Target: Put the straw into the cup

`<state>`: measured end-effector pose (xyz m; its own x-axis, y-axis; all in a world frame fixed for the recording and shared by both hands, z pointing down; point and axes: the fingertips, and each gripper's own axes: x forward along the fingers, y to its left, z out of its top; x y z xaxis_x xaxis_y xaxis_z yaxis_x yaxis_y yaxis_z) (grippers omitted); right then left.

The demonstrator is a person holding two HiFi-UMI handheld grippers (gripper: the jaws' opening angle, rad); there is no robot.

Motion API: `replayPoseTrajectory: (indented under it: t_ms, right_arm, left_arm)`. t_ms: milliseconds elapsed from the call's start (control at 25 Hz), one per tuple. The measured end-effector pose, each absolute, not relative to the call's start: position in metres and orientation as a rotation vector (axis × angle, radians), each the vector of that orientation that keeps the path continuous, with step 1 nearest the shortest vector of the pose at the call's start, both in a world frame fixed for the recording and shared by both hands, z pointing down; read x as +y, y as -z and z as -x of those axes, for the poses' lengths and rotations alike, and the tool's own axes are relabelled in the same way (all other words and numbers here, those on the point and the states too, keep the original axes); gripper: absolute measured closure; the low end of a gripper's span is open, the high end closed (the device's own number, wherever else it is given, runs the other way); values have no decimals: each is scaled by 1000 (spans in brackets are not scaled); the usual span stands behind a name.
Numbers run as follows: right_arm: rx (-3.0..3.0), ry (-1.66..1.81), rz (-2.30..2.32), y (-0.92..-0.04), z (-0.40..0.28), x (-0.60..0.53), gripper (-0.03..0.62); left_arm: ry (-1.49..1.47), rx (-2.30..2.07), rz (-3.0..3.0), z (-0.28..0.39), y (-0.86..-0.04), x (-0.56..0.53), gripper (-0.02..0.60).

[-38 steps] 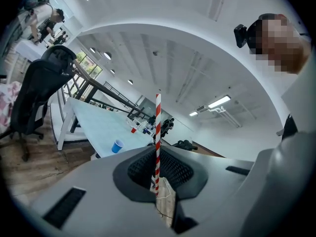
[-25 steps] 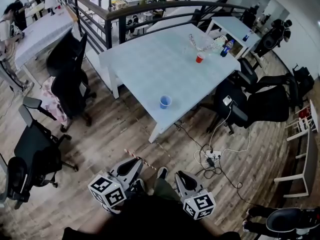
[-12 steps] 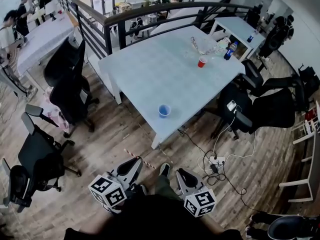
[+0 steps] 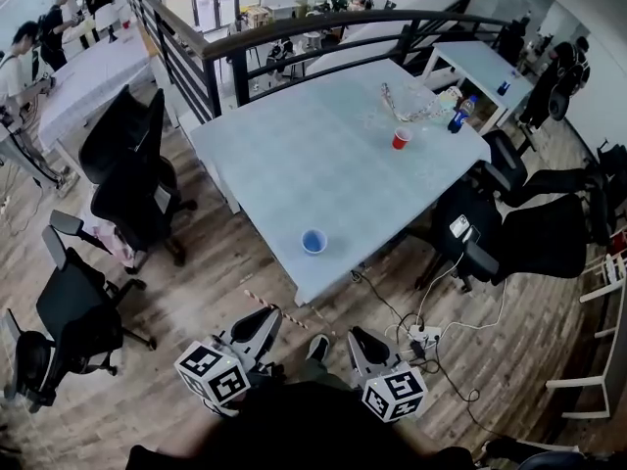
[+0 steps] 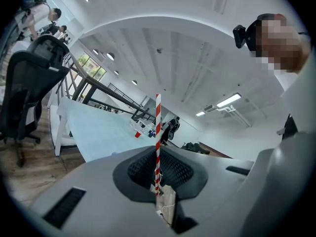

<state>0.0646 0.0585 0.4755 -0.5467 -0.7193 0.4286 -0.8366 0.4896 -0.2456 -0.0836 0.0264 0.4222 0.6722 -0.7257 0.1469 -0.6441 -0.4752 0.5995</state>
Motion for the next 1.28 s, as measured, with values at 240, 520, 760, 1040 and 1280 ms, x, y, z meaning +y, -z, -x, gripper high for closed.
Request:
replayPoseTrajectory:
  t_ms: [240,520,760,1040,1280]
  right_arm:
    - [-2525,-635,-1260,-472,-82,12,534]
    - [-2566,-686,-1223,-473,-107,-26,534]
    - [-2580,-711,-1218,-474,-130,-50,534]
    - [-2577,-756,-1208,-480,-137,-63,534]
    - [-2549,-795,-1212,-488,-133,-78,534]
  left_arm:
    - [159,-1122,-2256,63,-412,-13,545]
    - [171,-1170,-2251,37,-403,-46,545]
    - [159,-1209,-2264,18,-394,-68,545]
    - [148,-1240,-2263,14,-396,-80,545]
    - [35,-1303,-2315,24,-403,-98,545]
